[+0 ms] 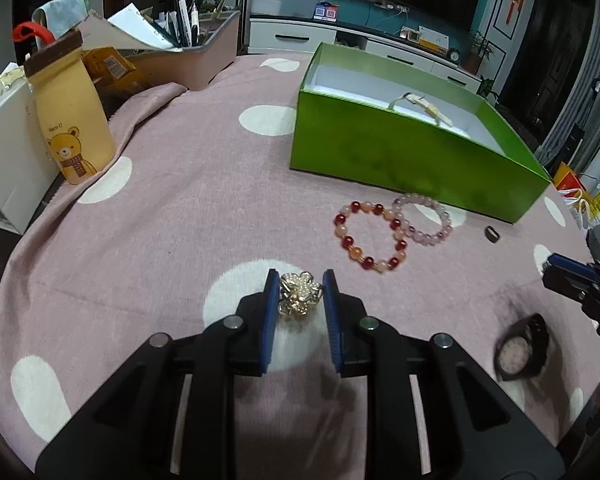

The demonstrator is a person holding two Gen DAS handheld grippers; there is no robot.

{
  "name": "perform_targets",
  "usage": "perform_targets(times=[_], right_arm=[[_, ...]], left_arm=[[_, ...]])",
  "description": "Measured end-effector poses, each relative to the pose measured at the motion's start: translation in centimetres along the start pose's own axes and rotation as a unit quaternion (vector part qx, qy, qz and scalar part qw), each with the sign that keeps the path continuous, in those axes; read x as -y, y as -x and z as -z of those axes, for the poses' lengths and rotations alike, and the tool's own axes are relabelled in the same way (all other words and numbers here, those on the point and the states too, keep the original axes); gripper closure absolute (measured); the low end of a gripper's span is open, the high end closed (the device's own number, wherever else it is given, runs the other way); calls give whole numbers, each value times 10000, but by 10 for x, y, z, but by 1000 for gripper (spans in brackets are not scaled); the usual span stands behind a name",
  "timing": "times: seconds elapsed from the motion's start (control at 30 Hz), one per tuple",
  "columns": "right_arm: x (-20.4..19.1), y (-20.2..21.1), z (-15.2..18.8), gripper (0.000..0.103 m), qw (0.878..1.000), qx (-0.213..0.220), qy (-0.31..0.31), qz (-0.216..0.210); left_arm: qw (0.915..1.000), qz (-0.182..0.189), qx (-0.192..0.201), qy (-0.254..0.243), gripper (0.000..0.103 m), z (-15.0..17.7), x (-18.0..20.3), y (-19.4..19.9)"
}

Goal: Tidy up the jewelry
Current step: 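Grasp the gold brooch with the left tool while the right tool grasps the silver ring, then carry the gold brooch and silver ring toward the green box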

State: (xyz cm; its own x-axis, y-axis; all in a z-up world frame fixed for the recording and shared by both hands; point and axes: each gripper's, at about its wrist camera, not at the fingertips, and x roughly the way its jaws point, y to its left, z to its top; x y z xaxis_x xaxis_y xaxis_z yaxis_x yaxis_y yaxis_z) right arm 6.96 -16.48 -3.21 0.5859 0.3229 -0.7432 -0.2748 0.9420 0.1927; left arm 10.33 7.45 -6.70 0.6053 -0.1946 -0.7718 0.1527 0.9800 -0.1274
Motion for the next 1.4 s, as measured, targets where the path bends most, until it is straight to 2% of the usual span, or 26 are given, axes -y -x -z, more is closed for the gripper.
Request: perform_targets(times=[0.2, 0.6, 1.07, 1.4], right_arm=[[1, 14, -3, 82, 9999, 167, -2, 16], [9, 48, -9, 82, 9982, 597, -44, 87], [27, 62, -28, 82, 9942, 1013, -325, 172], [31, 58, -45, 82, 9916, 1241, -348, 99]], left_arm=[[9998, 96, 166, -76, 81, -1, 10, 24], [9971, 315, 631, -269, 81, -28, 37, 63], [9944, 387, 859, -472, 81, -67, 61, 64], [9943, 281, 933, -425, 81, -95, 64, 53]])
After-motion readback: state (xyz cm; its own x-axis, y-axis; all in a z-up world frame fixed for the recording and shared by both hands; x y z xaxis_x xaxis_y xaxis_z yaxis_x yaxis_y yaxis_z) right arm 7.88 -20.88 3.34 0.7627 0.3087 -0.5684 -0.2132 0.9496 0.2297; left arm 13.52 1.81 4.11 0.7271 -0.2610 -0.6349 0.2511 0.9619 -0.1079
